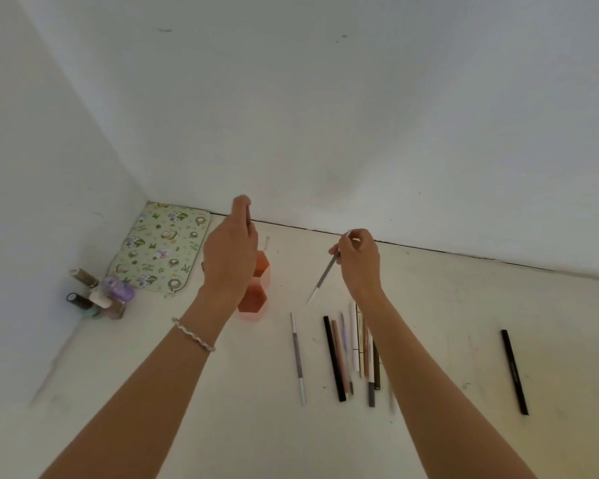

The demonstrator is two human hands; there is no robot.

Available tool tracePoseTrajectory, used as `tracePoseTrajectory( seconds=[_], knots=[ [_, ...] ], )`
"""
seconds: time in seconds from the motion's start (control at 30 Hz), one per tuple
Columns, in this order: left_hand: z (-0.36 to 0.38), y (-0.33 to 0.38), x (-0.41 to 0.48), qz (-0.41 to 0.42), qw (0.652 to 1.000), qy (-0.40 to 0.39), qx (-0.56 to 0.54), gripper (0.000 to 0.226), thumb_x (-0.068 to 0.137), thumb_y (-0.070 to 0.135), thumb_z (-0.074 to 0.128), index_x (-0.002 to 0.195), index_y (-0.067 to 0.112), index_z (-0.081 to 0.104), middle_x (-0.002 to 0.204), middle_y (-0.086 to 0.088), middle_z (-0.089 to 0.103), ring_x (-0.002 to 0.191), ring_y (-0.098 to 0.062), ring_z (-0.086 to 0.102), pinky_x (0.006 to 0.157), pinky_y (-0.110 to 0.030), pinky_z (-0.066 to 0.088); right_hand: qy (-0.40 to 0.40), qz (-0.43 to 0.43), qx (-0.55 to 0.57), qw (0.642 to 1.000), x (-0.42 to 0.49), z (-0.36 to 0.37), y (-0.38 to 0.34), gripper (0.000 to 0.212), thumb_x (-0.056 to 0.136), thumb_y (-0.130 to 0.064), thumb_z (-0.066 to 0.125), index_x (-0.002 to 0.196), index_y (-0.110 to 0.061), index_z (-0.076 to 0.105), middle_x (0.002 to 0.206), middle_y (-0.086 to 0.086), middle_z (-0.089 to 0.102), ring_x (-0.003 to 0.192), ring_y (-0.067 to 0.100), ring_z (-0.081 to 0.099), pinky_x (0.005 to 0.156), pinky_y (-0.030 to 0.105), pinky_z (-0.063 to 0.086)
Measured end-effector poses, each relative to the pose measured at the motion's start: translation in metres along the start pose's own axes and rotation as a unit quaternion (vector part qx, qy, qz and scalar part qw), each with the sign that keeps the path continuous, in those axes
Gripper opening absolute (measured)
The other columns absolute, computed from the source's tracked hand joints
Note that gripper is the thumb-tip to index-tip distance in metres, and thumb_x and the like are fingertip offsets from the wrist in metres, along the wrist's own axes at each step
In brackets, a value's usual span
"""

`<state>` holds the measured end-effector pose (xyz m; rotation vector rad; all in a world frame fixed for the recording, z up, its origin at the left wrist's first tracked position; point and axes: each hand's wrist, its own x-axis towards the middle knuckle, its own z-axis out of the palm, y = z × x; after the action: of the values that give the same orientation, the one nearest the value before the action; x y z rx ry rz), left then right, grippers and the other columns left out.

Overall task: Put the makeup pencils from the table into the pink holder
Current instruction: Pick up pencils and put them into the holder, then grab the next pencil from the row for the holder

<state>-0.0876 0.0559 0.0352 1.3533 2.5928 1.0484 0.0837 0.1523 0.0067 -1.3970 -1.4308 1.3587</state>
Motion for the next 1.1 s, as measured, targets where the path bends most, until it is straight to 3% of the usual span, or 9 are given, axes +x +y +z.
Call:
tracePoseTrajectory(
  seconds=[0.13, 0.23, 0.37, 0.57, 0.7, 0.8, 0.87, 0.97, 1.1],
  knots=[
    [0.005, -0.002, 0.009, 0.044, 0.959, -0.118, 0.252, 0.015, 0.101, 0.021, 0.052, 0.115, 0.014, 0.054, 0.088, -0.002, 0.064, 0.089, -0.021, 0.060, 0.078, -0.032, 0.047, 0.008, -0.056, 0.079, 0.995, -0.014, 0.018, -0.013, 0.010, 0.095, -0.008, 0.049, 0.093, -0.016, 0.053, 0.082, 0.004, 0.072, 0.064, 0.013, 0.060, 0.063, 0.026, 0.049],
    [-0.007, 0.001, 0.023, 0.042, 0.964, -0.100, 0.243, 0.034, 0.098, 0.038, 0.055, 0.124, 0.016, 0.062, 0.117, -0.005, 0.067, 0.124, -0.026, 0.051, 0.102, -0.039, 0.038, -0.012, -0.099, 0.088, 0.991, -0.020, 0.035, -0.021, 0.011, 0.095, -0.011, 0.051, 0.093, -0.021, 0.054, 0.087, -0.001, 0.074, 0.072, 0.010, 0.067, 0.074, 0.031, 0.056],
    [-0.036, 0.016, 0.029, 0.057, 0.989, 0.021, 0.136, 0.032, 0.096, 0.022, 0.054, 0.127, 0.014, 0.060, 0.112, -0.009, 0.068, 0.114, -0.029, 0.056, 0.092, -0.041, 0.044, -0.048, -0.116, 0.045, 0.991, -0.026, 0.062, -0.025, 0.007, 0.098, -0.012, 0.049, 0.099, -0.017, 0.054, 0.094, 0.000, 0.074, 0.079, 0.014, 0.069, 0.078, 0.036, 0.058],
    [-0.043, 0.021, -0.010, -0.032, 0.998, -0.048, 0.031, 0.022, 0.091, 0.016, 0.059, 0.113, 0.022, 0.059, 0.097, 0.007, 0.065, 0.085, -0.013, 0.059, 0.069, -0.026, 0.043, 0.004, -0.217, 0.034, 0.976, -0.040, 0.077, -0.020, 0.007, 0.099, -0.016, 0.048, 0.104, -0.016, 0.053, 0.095, -0.009, 0.072, 0.074, 0.009, 0.066, 0.067, 0.029, 0.055],
    [-0.020, 0.012, -0.041, -0.044, 0.988, -0.141, 0.038, 0.004, 0.093, 0.016, 0.053, 0.090, 0.019, 0.055, 0.089, 0.002, 0.065, 0.073, -0.018, 0.061, 0.060, -0.028, 0.043, -0.063, -0.140, -0.036, 0.988, -0.036, 0.078, -0.012, 0.011, 0.099, -0.016, 0.050, 0.107, -0.012, 0.057, 0.095, 0.000, 0.072, 0.080, 0.012, 0.066, 0.075, 0.032, 0.055],
    [0.011, 0.006, -0.068, -0.072, 0.962, -0.255, 0.071, 0.016, 0.092, 0.014, 0.052, 0.102, 0.009, 0.063, 0.110, -0.005, 0.062, 0.078, -0.020, 0.061, 0.064, -0.027, 0.049, -0.136, -0.100, -0.114, 0.979, -0.032, 0.071, -0.004, 0.026, 0.098, -0.014, 0.050, 0.123, -0.013, 0.058, 0.114, 0.003, 0.068, 0.088, 0.013, 0.064, 0.086, 0.035, 0.054],
    [0.035, 0.004, -0.088, -0.096, 0.938, -0.318, 0.100, 0.025, 0.095, 0.023, 0.051, 0.109, 0.007, 0.064, 0.112, -0.008, 0.066, 0.095, -0.023, 0.066, 0.079, -0.030, 0.054, -0.122, -0.104, -0.118, 0.980, -0.030, 0.058, -0.004, 0.039, 0.096, -0.010, 0.049, 0.134, -0.019, 0.051, 0.116, -0.004, 0.063, 0.080, 0.006, 0.061, 0.075, 0.026, 0.054],
    [0.067, 0.008, -0.113, -0.079, 0.918, -0.357, 0.156, 0.040, 0.100, 0.042, 0.044, 0.123, 0.011, 0.054, 0.124, -0.006, 0.059, 0.116, -0.023, 0.058, 0.089, -0.030, 0.045, -0.049, -0.096, -0.104, 0.989, -0.024, 0.030, -0.005, 0.037, 0.091, -0.004, 0.047, 0.124, -0.019, 0.056, 0.101, -0.003, 0.066, 0.070, 0.010, 0.061, 0.064, 0.026, 0.051],
    [0.096, 0.018, -0.129, -0.095, 0.911, -0.368, 0.160, 0.036, 0.097, 0.045, 0.053, 0.117, 0.015, 0.057, 0.118, -0.001, 0.062, 0.110, -0.022, 0.062, 0.080, -0.029, 0.044, -0.056, -0.051, -0.187, 0.980, -0.019, -0.008, 0.009, 0.022, 0.091, -0.007, 0.049, 0.106, -0.014, 0.064, 0.088, 0.002, 0.066, 0.078, 0.027, 0.066, 0.064, 0.028, 0.049]
  ],
)
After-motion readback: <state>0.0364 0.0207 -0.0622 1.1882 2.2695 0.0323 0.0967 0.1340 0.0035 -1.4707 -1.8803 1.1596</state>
